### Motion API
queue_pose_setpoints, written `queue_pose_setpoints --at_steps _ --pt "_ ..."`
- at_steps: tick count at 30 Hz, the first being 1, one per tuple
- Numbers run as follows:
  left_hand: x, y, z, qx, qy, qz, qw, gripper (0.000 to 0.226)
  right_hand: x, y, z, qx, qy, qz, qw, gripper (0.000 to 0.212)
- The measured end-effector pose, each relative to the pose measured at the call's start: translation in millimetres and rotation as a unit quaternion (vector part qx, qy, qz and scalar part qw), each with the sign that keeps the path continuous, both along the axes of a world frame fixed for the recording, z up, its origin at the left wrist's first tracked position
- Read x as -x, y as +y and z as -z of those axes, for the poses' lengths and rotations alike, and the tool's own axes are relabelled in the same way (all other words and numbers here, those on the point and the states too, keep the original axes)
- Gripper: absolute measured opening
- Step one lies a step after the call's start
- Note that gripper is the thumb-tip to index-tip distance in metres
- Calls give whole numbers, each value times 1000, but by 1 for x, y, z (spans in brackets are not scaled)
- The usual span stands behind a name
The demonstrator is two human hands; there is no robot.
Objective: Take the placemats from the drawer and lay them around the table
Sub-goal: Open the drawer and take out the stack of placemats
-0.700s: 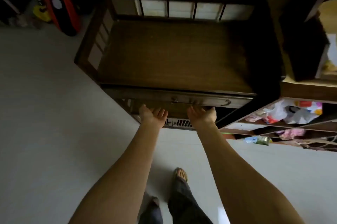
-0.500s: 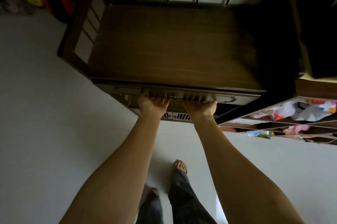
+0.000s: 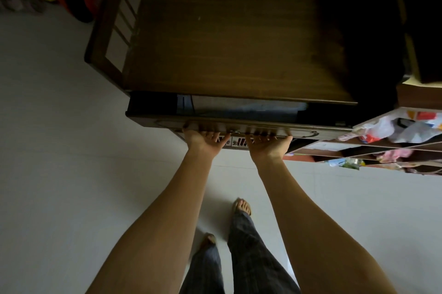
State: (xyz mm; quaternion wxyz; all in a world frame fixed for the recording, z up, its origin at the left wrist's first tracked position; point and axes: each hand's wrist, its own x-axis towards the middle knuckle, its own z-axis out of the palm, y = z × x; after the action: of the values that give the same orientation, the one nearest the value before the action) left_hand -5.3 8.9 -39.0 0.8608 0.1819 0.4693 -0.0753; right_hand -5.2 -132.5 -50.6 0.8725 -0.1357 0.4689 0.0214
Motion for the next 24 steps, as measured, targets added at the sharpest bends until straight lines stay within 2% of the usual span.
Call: queue_pose_setpoints --at_steps 16,24 --pt "90 7 2 31 6 -1 999 61 93 1 -3 40 2 -35 999 52" --pt "125 4 1 35 21 -12 999 63 128 -3 -5 31 5 -38 999 40"
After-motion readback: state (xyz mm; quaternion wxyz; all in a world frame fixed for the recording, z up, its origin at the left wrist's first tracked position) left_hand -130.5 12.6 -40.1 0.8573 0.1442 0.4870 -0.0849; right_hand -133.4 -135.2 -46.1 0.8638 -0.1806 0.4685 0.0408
